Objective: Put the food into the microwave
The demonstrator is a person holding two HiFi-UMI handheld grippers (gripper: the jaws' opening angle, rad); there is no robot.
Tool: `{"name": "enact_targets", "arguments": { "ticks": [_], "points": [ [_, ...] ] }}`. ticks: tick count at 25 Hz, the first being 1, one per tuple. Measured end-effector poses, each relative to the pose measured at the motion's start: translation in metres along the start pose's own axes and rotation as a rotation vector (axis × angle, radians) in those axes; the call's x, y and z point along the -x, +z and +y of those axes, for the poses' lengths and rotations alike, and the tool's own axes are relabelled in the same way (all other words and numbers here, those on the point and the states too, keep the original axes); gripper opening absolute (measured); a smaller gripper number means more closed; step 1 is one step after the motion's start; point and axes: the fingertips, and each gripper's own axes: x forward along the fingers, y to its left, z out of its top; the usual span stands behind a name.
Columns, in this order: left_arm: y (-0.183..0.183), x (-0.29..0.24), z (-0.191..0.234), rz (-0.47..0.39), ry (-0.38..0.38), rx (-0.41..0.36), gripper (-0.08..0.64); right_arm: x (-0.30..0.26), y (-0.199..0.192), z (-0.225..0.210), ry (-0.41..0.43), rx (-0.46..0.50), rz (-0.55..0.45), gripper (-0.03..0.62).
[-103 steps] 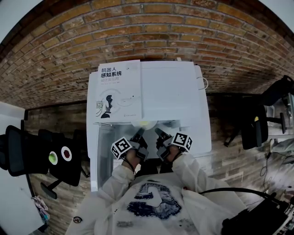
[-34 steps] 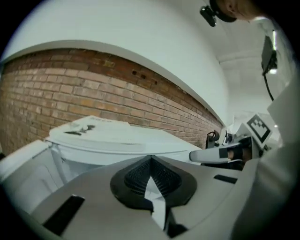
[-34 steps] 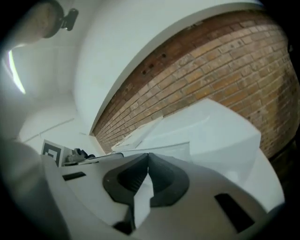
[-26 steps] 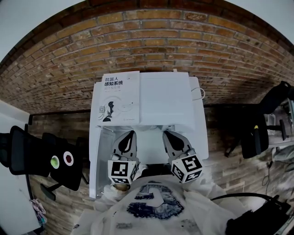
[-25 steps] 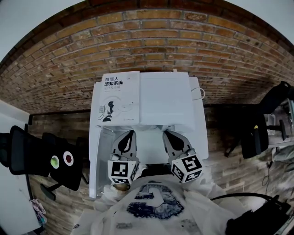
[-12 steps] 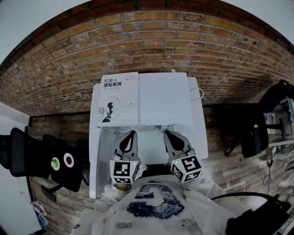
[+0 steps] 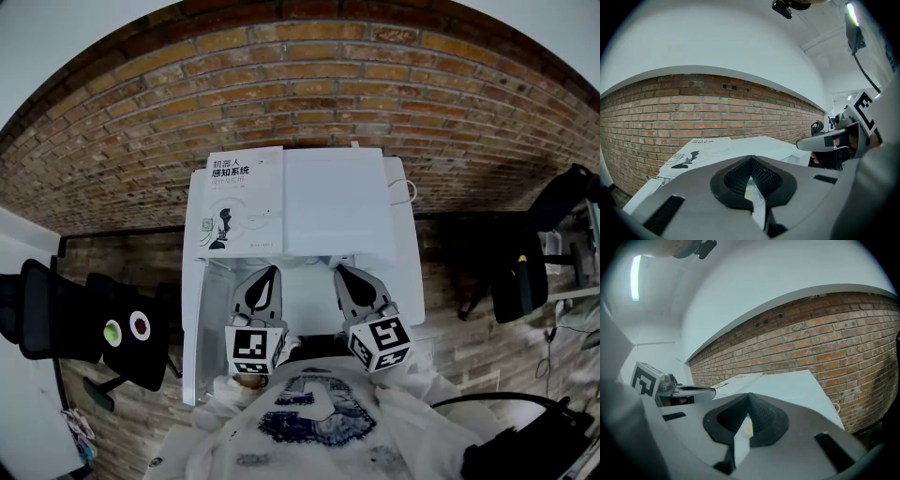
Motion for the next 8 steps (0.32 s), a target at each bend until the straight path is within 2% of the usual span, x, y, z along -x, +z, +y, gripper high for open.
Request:
{"name": "enact_targets", "arguments": {
  "ticks": [8],
  "points": [
    [-0.0024, 0.0038, 0.0015, 0.0, 0.008, 0.006, 0.006, -0.0003, -0.0023, 0.0033, 0.012, -0.006, 0.004, 0.012]
  ]
}}
